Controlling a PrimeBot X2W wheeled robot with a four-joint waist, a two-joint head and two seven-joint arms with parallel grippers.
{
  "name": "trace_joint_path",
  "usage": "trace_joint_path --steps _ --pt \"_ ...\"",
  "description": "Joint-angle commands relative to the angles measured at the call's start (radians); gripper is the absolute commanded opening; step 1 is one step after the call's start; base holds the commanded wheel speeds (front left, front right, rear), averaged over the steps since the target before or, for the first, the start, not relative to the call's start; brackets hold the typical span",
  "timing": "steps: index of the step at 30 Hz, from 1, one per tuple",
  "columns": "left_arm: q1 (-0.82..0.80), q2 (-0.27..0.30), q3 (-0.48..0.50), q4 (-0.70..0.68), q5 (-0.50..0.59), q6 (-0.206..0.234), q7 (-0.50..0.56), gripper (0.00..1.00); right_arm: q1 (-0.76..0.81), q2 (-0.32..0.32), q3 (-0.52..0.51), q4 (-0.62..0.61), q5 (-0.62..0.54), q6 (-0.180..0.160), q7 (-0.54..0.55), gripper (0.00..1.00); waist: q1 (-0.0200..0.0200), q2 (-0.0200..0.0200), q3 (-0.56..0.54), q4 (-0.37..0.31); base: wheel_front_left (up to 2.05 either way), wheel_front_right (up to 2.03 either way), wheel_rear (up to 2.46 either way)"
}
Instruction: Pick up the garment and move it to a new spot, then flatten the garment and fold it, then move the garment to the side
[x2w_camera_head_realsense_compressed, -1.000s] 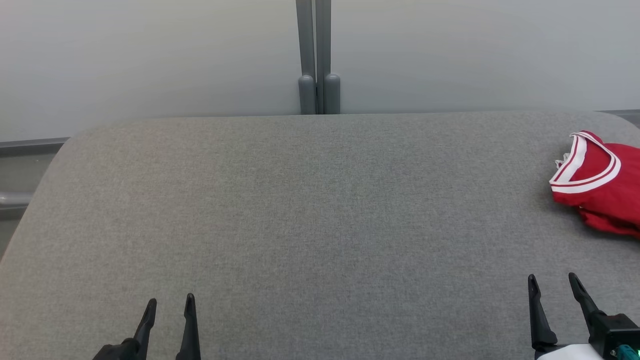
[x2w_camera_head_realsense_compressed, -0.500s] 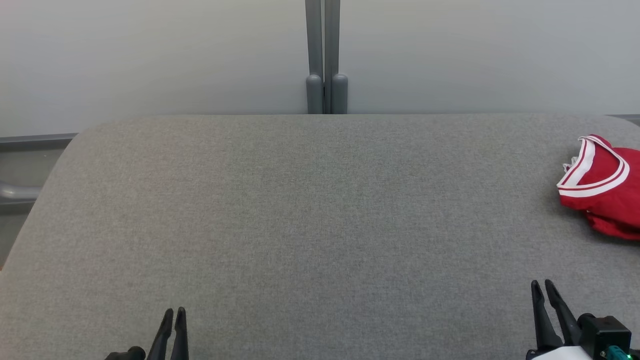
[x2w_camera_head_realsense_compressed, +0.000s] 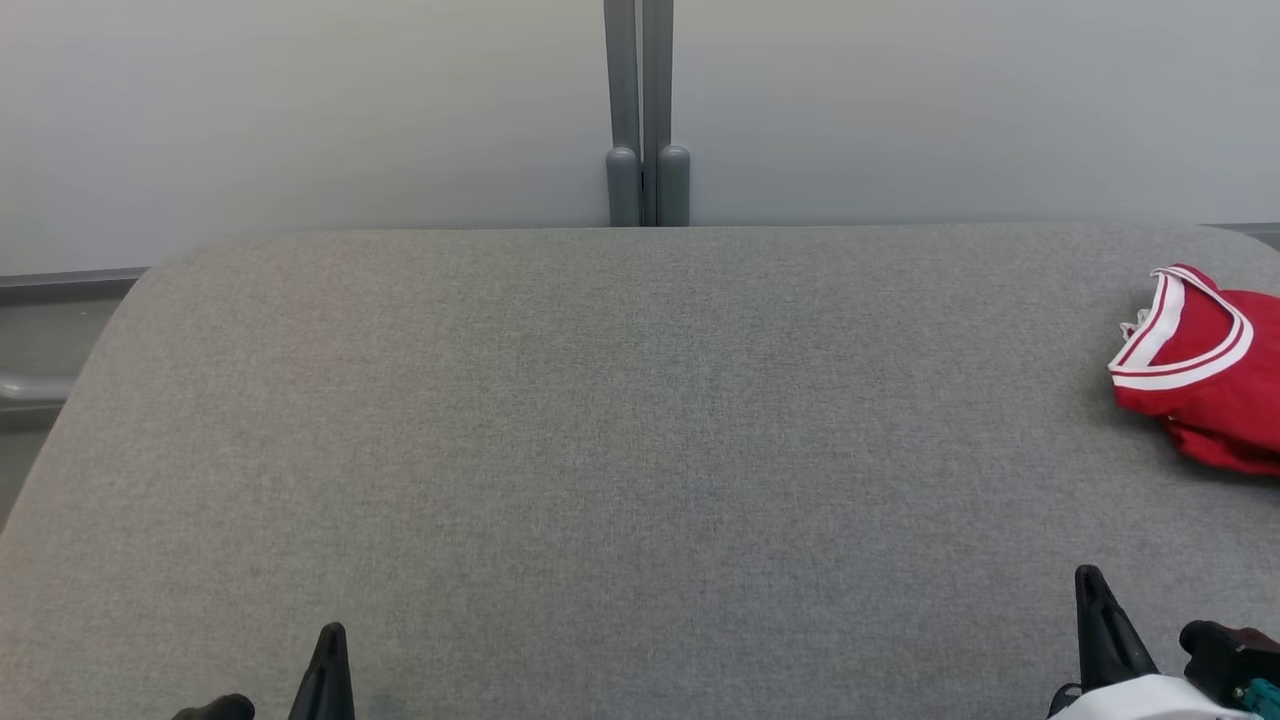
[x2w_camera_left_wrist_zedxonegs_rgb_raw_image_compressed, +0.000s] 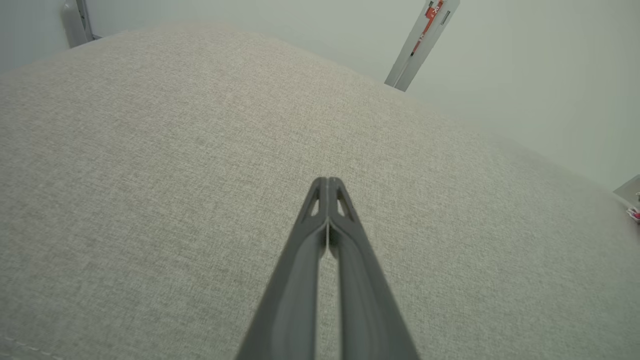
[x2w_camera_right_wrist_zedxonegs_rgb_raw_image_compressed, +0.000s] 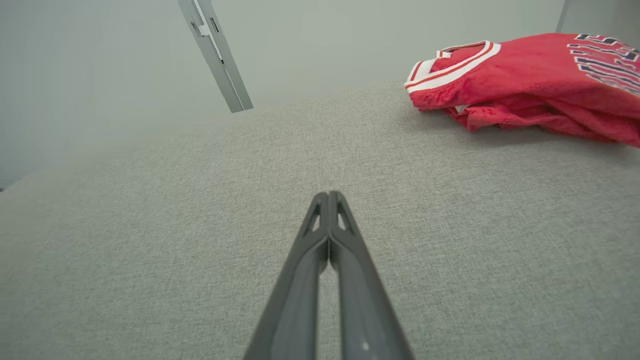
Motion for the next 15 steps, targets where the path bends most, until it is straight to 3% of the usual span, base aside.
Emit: trace_joint_path --steps 1,15 --pt "-0.035 0.001 0.009 -0.017 -0.044 -0.004 0.008 0.00 -0.030 -0.006 0.002 -0.014 0.050 0.000 0.009 0.00 0.0000 0.0000 0.001 -0.001 0.00 0.00 0.00" --pt "-0.078 0.002 0.033 -0.026 -0.259 -0.008 0.068 0.00 -0.073 -0.008 0.008 -0.008 0.302 0.000 0.066 0.00 0.0000 0.0000 0.005 -0.011 0.00 0.00 0.00"
